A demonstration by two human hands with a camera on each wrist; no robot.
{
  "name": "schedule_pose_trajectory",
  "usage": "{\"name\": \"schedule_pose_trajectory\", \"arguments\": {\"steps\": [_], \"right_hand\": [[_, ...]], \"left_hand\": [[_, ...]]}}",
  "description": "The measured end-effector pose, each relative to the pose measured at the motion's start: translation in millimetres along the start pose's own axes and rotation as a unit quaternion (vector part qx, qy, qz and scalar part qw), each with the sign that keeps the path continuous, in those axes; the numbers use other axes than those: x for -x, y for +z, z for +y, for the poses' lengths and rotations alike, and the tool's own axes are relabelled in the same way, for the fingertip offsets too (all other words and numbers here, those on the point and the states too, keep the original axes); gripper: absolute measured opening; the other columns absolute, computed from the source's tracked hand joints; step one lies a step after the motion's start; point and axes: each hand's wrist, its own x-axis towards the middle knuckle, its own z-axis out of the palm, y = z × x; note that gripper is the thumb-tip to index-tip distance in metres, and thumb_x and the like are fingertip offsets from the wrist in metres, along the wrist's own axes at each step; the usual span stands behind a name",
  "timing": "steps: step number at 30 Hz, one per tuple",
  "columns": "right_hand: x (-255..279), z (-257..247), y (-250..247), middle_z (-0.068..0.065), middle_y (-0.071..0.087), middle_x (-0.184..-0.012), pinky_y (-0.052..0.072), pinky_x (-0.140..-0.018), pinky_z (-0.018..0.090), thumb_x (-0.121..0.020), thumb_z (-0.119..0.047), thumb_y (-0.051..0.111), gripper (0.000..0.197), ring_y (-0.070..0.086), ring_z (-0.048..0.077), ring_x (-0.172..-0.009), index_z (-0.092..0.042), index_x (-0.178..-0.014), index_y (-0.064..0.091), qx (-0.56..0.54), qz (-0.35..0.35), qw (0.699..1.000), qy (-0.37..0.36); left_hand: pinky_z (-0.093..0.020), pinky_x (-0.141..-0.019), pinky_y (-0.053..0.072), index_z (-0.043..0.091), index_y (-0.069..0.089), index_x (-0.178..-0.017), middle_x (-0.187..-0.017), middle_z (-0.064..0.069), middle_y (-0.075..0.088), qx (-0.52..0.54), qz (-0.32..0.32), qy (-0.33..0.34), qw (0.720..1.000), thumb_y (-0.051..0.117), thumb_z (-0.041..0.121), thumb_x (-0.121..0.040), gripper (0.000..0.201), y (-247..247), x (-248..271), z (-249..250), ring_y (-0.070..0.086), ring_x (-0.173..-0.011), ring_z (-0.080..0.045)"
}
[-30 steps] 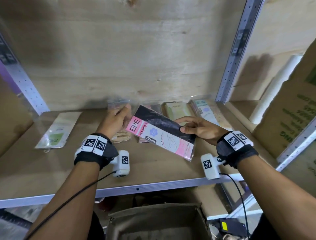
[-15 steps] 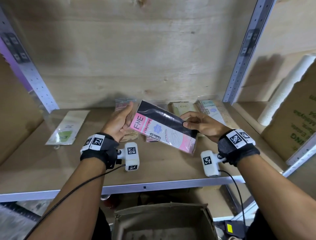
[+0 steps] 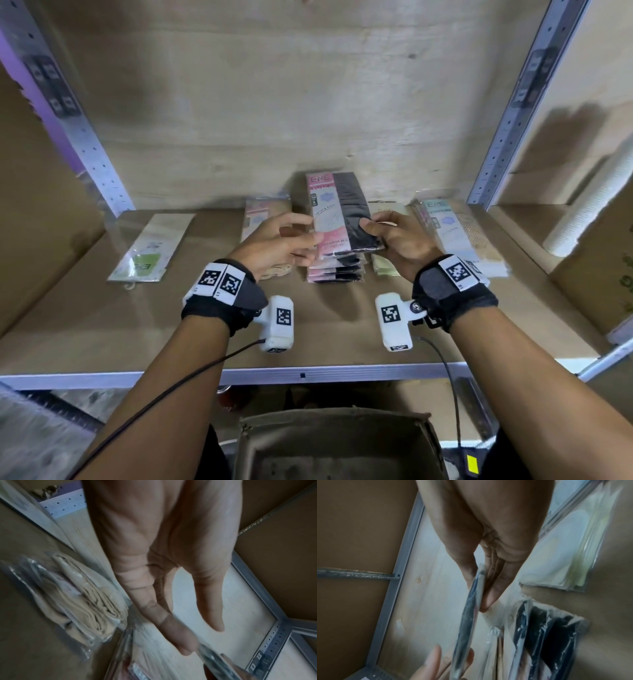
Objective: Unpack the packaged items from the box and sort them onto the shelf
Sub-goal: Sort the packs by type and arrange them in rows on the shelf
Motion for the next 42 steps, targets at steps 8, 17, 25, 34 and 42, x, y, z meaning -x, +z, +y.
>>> {"name": "schedule_pose_trajectory", "arguments": {"steps": [8, 17, 25, 34, 42], "right_hand": [[-10, 0, 7, 0.015, 0.066, -0.092, 0.057, -0.062, 0.032, -0.085, 0.004, 0.067, 0.023, 0.066, 0.023, -0.073, -0.004, -0.104, 0.058, 0.104, 0.013, 0.994, 0.031], [-24, 7, 5, 0.017, 0.064, -0.125, 0.051, -0.102, 0.047, -0.080, -0.006, 0.075, 0.051, 0.062, 0.032, -0.116, 0.000, -0.128, 0.058, 0.315, 0.014, 0.948, 0.040], [-27, 14, 4, 0.009, 0.066, -0.113, 0.057, -0.093, 0.044, -0.077, -0.014, 0.079, 0.052, 0.067, 0.026, -0.103, -0.007, -0.125, 0.059, 0.352, 0.020, 0.935, 0.041], [-25, 9, 3, 0.006, 0.066, -0.110, 0.054, -0.097, 0.044, -0.079, -0.018, 0.077, 0.054, 0.065, 0.024, -0.106, -0.008, -0.128, 0.058, 0.373, 0.015, 0.927, 0.043], [-10, -10, 18, -0.001, 0.066, -0.097, 0.054, -0.088, 0.036, -0.087, -0.018, 0.069, 0.030, 0.064, 0.018, -0.093, -0.015, -0.116, 0.065, 0.370, 0.086, 0.920, -0.100]], "left_hand": [[-0.020, -0.060, 0.059, -0.001, 0.054, -0.132, -0.119, -0.023, 0.064, -0.065, 0.043, -0.022, 0.997, 0.077, -0.005, -0.080, 0.057, 8, -12, -1, 0.072, -0.076, -0.022], [-0.026, -0.073, 0.061, 0.004, 0.065, -0.124, -0.097, -0.006, 0.072, -0.225, 0.076, -0.036, 0.971, 0.086, 0.010, -0.074, 0.054, 9, -29, -6, 0.074, -0.076, -0.019], [-0.039, -0.087, 0.061, 0.002, 0.068, -0.121, -0.109, -0.011, 0.075, -0.271, 0.078, -0.047, 0.958, 0.085, 0.010, -0.075, 0.050, 13, -30, -7, 0.076, -0.081, -0.022], [-0.033, -0.085, 0.060, 0.004, 0.068, -0.118, -0.103, -0.006, 0.074, -0.281, 0.092, -0.048, 0.954, 0.085, 0.015, -0.076, 0.047, 13, -25, -3, 0.077, -0.078, -0.020], [-0.016, -0.066, 0.058, 0.027, 0.076, -0.094, -0.092, 0.006, 0.074, -0.196, 0.226, 0.058, 0.952, 0.076, 0.017, -0.083, 0.015, -28, 3, 22, 0.071, -0.078, -0.012]]}}
